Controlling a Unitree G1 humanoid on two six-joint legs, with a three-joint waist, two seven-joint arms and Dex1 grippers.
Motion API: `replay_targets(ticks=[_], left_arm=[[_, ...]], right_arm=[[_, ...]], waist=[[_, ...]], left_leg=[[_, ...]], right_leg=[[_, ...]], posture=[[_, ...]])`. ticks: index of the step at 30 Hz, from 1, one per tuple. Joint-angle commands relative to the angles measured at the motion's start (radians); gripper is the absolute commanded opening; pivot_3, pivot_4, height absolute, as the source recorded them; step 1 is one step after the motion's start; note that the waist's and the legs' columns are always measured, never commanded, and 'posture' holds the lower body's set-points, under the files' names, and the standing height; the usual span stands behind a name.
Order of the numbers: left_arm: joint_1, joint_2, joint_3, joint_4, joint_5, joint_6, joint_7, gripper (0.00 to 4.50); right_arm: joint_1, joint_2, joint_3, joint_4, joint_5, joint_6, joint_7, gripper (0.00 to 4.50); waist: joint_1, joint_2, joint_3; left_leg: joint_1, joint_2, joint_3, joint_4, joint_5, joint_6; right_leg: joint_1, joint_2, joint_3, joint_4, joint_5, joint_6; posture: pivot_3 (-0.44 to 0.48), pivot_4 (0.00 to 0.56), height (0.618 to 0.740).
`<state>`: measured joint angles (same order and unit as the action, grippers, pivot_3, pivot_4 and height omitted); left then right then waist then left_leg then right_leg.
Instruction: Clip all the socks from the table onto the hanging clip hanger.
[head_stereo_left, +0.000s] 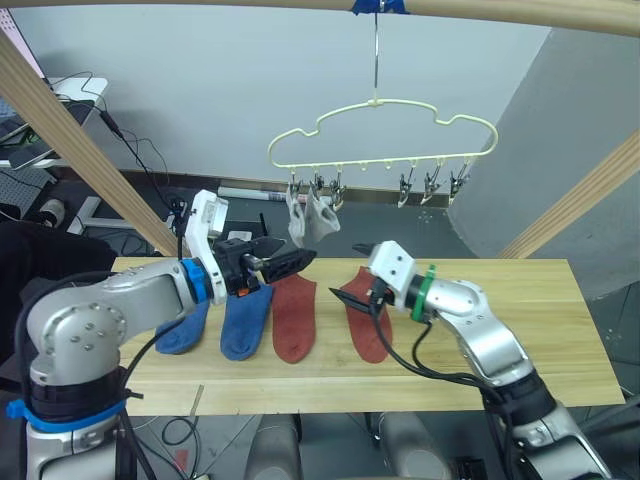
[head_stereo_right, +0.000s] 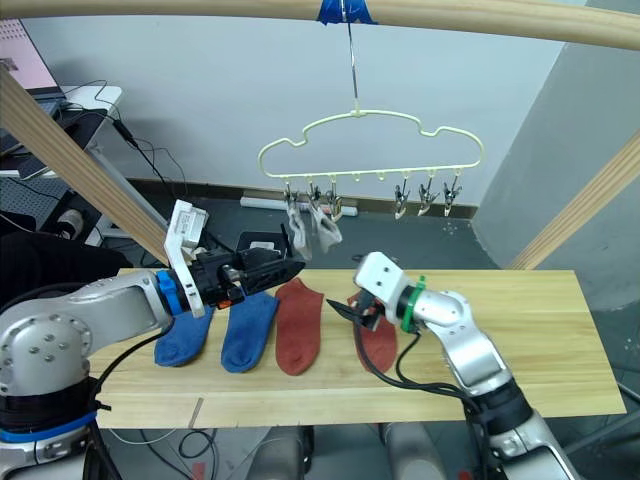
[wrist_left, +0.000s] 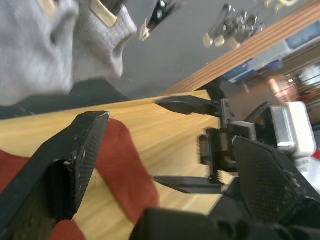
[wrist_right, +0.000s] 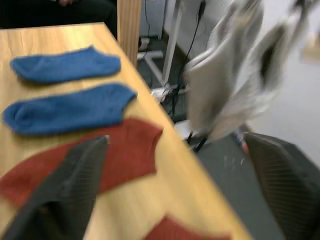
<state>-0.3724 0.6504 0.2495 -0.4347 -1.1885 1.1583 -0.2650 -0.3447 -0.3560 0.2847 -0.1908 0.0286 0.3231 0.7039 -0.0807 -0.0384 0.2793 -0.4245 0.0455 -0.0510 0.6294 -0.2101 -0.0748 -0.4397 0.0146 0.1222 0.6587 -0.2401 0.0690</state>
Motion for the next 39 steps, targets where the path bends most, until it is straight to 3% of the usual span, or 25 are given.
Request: replay_targets(ticks=[1, 6, 11, 18, 23, 26, 39], left_arm=[[0.063, -0.025, -0.033, -0.086, 0.11, -0.13, -0.04, 4.5], [0.177, -0.075, -0.136, -0.161, 0.346, -0.37, -0.099, 4.5], [0.217, -0.126, -0.196, -0.142, 0.505, -0.552, -0.134, 4.5], [0.212, -0.166, -0.249, -0.069, 0.648, -0.7, -0.193, 4.5], [0.187, -0.183, -0.287, -0.023, 0.717, -0.752, -0.226, 3.01], [0.165, -0.211, -0.307, 0.01, 0.745, -0.77, -0.228, 3.01], [0.071, -0.374, -0.354, 0.176, 0.943, -0.928, -0.138, 3.01]], right_arm=[[0.08, -0.031, -0.088, -0.132, 0.075, 0.079, -0.004, 4.45], [0.195, -0.019, -0.276, -0.294, 0.228, 0.27, -0.077, 4.45], [0.229, -0.033, -0.355, -0.366, 0.299, 0.317, -0.102, 4.45], [0.255, -0.044, -0.378, -0.435, 0.353, 0.338, -0.133, 4.45], [0.256, -0.056, -0.36, -0.443, 0.355, 0.33, -0.151, 4.5], [0.231, -0.062, -0.361, -0.432, 0.364, 0.326, -0.148, 4.5], [0.161, -0.052, -0.359, -0.45, 0.462, 0.306, -0.131, 4.5]], waist=[[-0.002, 0.0, 0.0], [-0.017, 0.0, 0.0], [-0.045, 0.0, -0.001], [-0.087, 0.0, -0.001], [-0.104, 0.0, -0.001], [-0.11, 0.0, -0.001], [-0.107, 0.0, -0.001]], left_leg=[[-0.001, 0.0, 0.0, 0.0, 0.0, 0.0], [-0.001, 0.0, 0.001, 0.0, 0.0, 0.0], [-0.001, 0.0, 0.002, 0.001, 0.0, 0.0], [-0.001, 0.0, 0.002, 0.001, 0.0, 0.001], [-0.001, 0.0, 0.003, 0.001, 0.0, 0.001], [0.0, 0.0, 0.002, 0.002, 0.0, 0.001], [0.001, -0.001, 0.002, 0.002, 0.001, 0.002]], right_leg=[[-0.001, 0.0, 0.0, 0.0, 0.0, 0.0], [-0.002, 0.0, 0.001, 0.0, 0.0, -0.001], [-0.001, 0.0, 0.002, 0.0, 0.001, -0.001], [-0.001, 0.0, 0.002, 0.001, 0.001, 0.0], [-0.001, 0.0, 0.002, 0.001, 0.001, 0.0], [-0.001, 0.0, 0.002, 0.003, 0.001, 0.0], [0.001, 0.001, 0.002, 0.004, 0.001, 0.0]], posture=[[-0.154, 0.247, 0.74], [-0.239, 0.233, 0.74], [-0.266, 0.23, 0.74], [-0.294, 0.234, 0.74], [-0.277, 0.239, 0.74], [-0.218, 0.239, 0.74], [-0.2, 0.244, 0.74]])
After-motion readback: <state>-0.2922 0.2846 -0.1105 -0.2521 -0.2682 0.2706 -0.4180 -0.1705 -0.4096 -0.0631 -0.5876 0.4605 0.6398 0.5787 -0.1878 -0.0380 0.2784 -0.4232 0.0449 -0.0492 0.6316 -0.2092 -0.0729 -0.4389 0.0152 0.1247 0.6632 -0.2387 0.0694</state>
